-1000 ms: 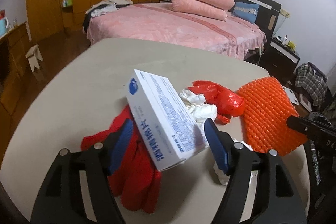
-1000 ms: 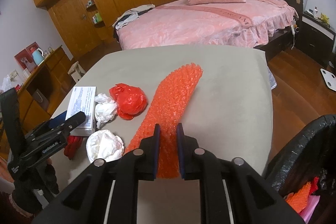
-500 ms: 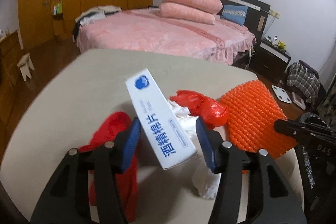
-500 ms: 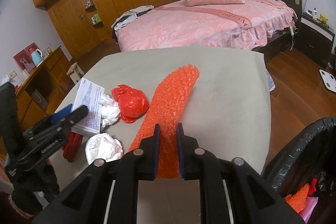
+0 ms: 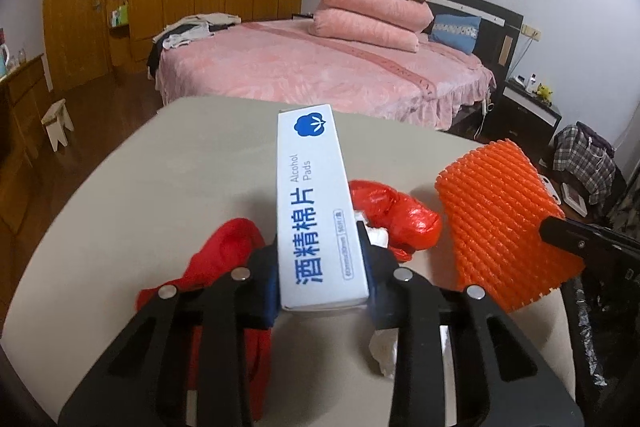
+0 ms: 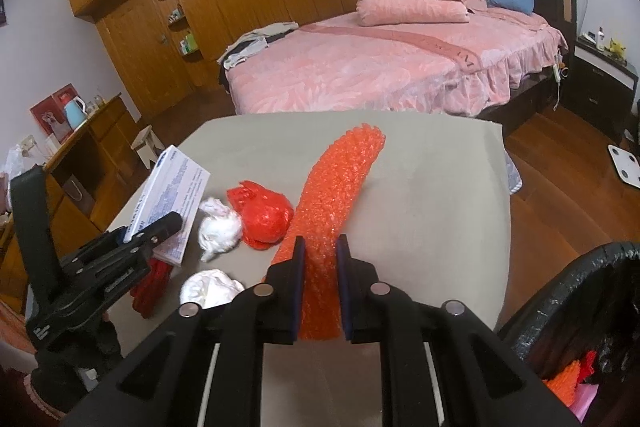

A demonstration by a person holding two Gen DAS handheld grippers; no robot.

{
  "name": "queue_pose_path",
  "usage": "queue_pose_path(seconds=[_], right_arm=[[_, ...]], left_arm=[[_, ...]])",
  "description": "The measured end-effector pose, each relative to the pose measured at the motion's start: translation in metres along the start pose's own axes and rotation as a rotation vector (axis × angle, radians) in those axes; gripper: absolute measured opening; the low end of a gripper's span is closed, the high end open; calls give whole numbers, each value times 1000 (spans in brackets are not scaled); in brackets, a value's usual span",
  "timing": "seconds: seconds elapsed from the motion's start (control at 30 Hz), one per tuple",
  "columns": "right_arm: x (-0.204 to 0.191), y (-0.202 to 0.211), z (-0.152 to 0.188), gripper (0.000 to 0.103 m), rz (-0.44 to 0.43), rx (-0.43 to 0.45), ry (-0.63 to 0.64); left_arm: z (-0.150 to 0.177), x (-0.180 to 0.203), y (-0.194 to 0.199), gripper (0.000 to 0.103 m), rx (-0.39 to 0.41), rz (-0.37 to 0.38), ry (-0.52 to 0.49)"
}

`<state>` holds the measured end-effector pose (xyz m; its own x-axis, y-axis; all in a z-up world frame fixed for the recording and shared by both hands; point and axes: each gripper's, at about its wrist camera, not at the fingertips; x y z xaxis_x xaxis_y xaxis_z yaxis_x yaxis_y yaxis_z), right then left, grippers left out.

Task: Collect trash
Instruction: 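Carry the white box and orange scrubber over the black bin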

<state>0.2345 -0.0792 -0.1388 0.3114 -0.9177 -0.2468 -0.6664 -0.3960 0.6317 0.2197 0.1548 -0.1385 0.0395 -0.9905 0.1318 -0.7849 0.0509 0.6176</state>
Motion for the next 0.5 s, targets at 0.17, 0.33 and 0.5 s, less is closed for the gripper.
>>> queue_pose_path(seconds=[0.17, 0.33, 0.5], right_arm=[[-7, 12, -4, 15, -3, 24, 12], [-10, 27, -9, 15, -4, 49, 18], [-10, 47, -9, 15, 0, 73, 22]], left_arm=[[-2, 3, 24, 30, 25, 6, -8], [-3, 14, 49, 30, 51, 14, -37], [-3, 27, 70, 30, 75, 36, -50]])
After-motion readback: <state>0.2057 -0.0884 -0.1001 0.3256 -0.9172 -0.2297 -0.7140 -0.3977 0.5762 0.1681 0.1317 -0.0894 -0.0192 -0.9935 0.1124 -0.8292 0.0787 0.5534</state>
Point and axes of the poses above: each gripper's, at about its wrist camera, not at the fingertips, and y roughly against the way its jaws point, x to its right, z to its underside, and after that the axes turned 2 degrees about z, right-handed
